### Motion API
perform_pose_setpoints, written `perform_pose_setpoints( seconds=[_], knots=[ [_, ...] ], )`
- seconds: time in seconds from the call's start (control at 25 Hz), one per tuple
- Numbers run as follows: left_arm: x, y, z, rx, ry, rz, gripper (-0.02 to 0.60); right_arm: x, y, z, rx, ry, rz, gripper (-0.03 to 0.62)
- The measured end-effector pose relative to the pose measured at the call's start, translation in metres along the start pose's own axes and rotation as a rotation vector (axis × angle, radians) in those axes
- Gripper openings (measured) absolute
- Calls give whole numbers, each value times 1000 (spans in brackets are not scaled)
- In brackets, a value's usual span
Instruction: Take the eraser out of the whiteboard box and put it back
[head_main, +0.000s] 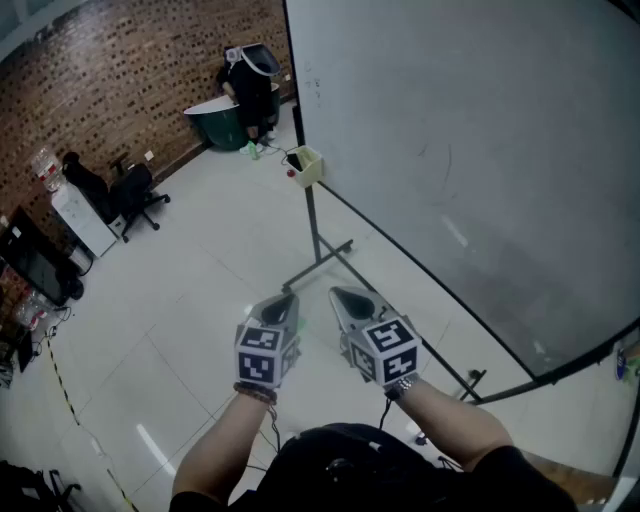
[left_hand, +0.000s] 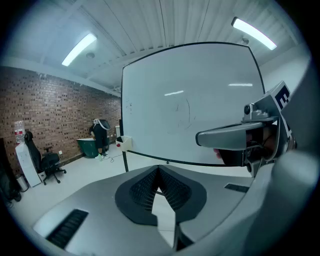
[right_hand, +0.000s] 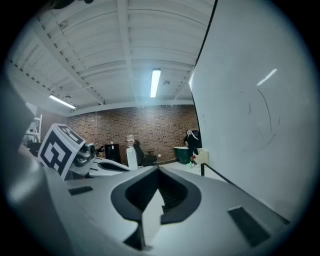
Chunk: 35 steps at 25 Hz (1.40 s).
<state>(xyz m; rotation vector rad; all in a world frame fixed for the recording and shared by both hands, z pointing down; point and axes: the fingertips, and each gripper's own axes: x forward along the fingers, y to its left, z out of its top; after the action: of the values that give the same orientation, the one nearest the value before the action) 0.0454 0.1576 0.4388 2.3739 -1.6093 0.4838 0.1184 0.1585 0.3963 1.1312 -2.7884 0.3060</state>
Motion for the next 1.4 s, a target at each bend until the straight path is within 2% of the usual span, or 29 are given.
perform_pose_setpoints(
  seconds=[0.68,1.16,1.4],
  knots=[
    [28,15,7,-8,0,-4,0,22,-22,-2,1,11,-16,25],
    [74,85,26,-14,-6,-35,0,102,-38,15,-10,25,-60,26],
    [101,126,35,-8,7,-78,0,151,-49,26,-4,30,-106,26]
  ],
)
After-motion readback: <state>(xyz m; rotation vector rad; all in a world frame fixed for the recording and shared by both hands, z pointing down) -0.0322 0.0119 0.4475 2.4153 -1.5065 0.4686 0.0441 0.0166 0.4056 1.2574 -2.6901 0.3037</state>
